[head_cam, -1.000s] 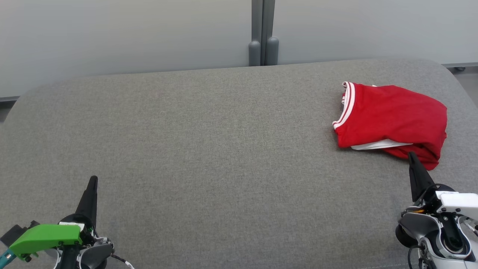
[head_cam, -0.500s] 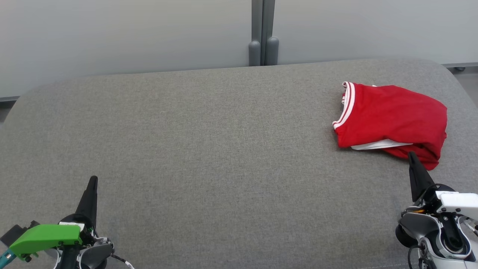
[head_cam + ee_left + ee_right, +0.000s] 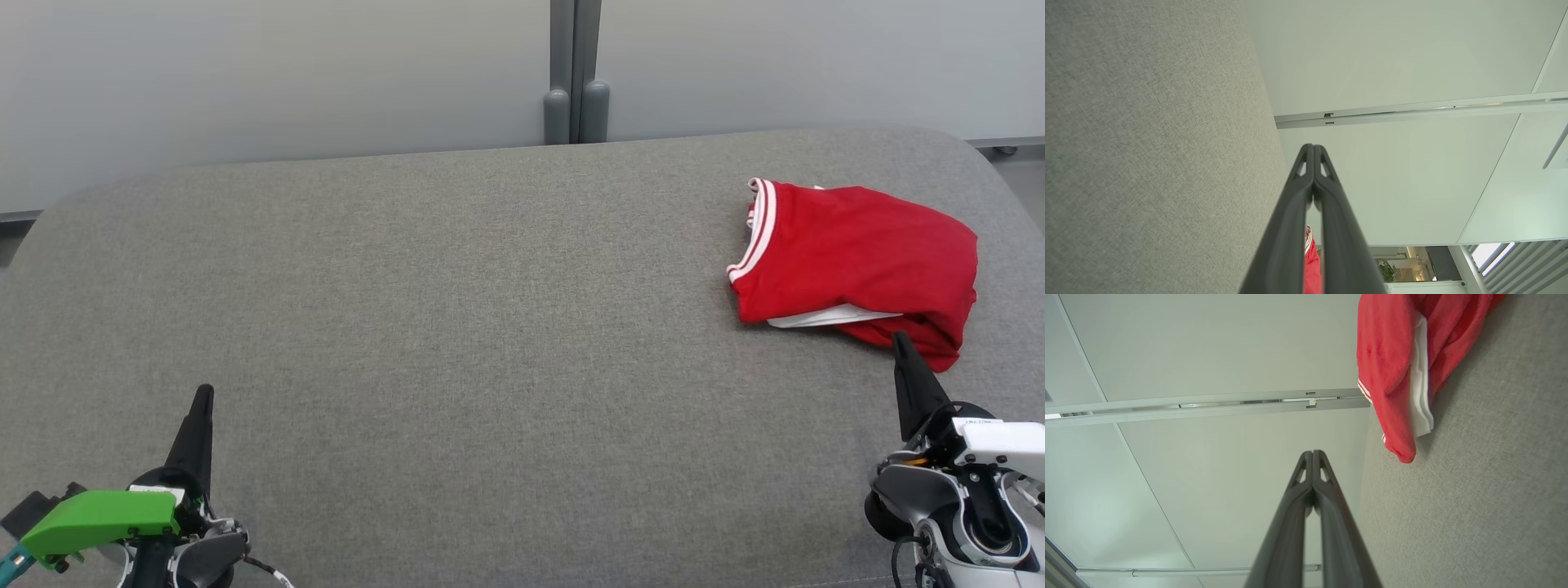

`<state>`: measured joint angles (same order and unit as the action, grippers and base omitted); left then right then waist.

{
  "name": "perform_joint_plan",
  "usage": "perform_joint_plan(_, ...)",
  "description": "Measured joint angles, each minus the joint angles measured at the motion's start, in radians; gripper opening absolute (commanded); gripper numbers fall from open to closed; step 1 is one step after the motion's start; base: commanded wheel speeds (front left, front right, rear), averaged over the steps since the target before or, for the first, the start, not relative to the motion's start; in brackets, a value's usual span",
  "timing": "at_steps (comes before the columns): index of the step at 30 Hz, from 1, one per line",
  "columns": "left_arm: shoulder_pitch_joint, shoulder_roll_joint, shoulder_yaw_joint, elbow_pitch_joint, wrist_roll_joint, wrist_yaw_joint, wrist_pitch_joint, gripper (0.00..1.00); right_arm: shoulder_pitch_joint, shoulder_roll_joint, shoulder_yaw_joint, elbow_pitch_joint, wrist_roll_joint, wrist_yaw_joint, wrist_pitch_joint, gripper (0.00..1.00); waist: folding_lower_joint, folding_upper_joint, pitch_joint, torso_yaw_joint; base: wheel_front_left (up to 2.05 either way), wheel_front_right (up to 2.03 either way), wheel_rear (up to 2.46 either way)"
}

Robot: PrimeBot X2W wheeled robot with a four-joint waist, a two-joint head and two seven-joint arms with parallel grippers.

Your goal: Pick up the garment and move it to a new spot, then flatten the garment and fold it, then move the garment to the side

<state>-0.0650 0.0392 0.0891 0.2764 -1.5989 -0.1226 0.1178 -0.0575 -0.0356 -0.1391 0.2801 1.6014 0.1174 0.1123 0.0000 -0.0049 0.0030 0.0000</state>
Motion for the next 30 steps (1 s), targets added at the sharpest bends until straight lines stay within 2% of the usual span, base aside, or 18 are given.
perform_joint_plan(30, 0.0, 0.0, 0.0, 0.0, 0.0, 0.0, 0.0, 0.0, 0.0, 0.0, 0.0, 0.0, 0.0, 0.0, 0.0, 0.0, 0.0, 0.0, 0.0, 0.0, 0.0, 0.0, 0.0)
